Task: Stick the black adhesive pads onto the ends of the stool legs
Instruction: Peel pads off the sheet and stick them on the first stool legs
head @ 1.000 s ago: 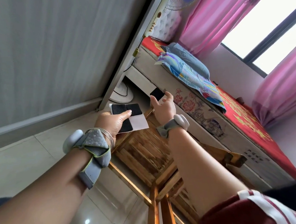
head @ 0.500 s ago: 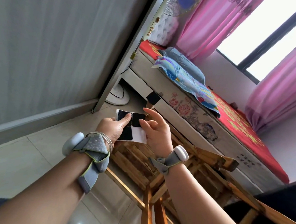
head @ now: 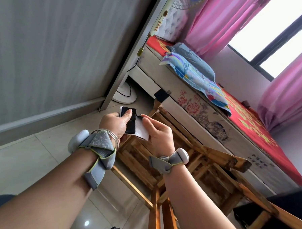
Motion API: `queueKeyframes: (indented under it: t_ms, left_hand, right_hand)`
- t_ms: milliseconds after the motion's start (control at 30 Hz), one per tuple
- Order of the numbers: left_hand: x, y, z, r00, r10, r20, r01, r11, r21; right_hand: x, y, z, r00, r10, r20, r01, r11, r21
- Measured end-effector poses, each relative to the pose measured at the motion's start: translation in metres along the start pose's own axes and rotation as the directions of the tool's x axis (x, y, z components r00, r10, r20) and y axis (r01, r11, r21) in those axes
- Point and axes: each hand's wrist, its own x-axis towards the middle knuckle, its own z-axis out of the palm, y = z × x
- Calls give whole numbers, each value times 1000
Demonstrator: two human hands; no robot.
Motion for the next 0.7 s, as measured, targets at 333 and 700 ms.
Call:
queueKeyframes:
  t_ms: [333, 700]
  left_hand:
    - [8, 20, -18, 990, -137, -13, 135, 982, -130]
    - [-6, 32, -43, 967, -239, 82, 249, 957, -151]
  right_hand:
    - [9, 19, 1, 961, 222, -168, -161, 936, 314]
    - [-36, 122, 81, 930, 356, 93, -349, 933, -82]
